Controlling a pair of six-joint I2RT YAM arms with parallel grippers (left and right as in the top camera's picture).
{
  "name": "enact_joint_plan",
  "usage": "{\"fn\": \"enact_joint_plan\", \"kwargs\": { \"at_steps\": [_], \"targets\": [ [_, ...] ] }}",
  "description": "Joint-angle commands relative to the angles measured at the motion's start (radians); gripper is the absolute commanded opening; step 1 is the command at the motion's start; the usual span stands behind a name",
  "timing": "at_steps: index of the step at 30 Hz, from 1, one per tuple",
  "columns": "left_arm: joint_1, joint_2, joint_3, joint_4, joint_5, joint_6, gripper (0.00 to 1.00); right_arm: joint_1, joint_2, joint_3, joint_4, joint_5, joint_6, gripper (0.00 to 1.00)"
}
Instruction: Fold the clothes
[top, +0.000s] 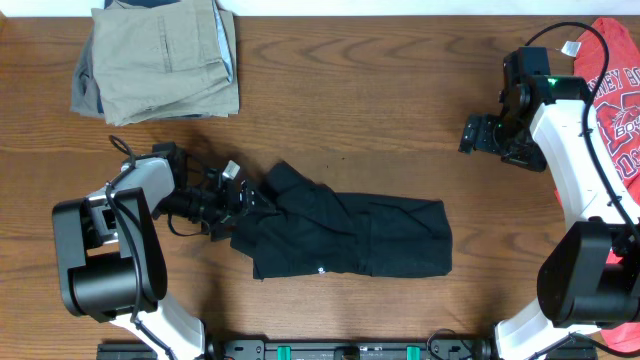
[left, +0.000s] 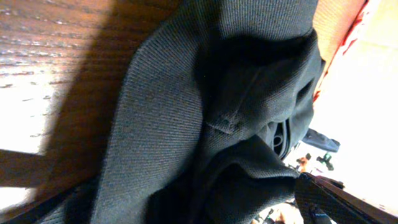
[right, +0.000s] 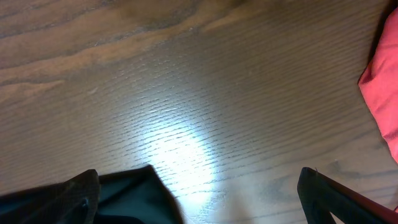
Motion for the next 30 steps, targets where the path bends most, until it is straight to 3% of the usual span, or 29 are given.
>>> {"fn": "enact_joint_plan", "kwargs": {
  "at_steps": [1, 12, 25, 30],
  "targets": [
    [-0.014, 0.018, -0.013, -0.029, 0.026, 0.056, 0.98, -0.004, -0.018, 0.010, 0.000, 0.001, -0.015, 0.99],
    [-0.119, 0.018, -0.013, -0.033, 0.070, 0.078, 0.98, -0.004, -0.018, 0.010, 0.000, 0.001, -0.015, 0.99],
    [-0.129, 0.018, -0.014, -0.009, 0.058, 0.070, 0.99, -0.003, -0.018, 0.010, 0.000, 0.001, -0.015, 0.99],
    [-0.130, 0.018, -0.015, 0.018, 0.058, 0.032, 0.86, -0.003, -0.018, 0.010, 0.000, 0.001, -0.015, 0.99]
  ]
}}
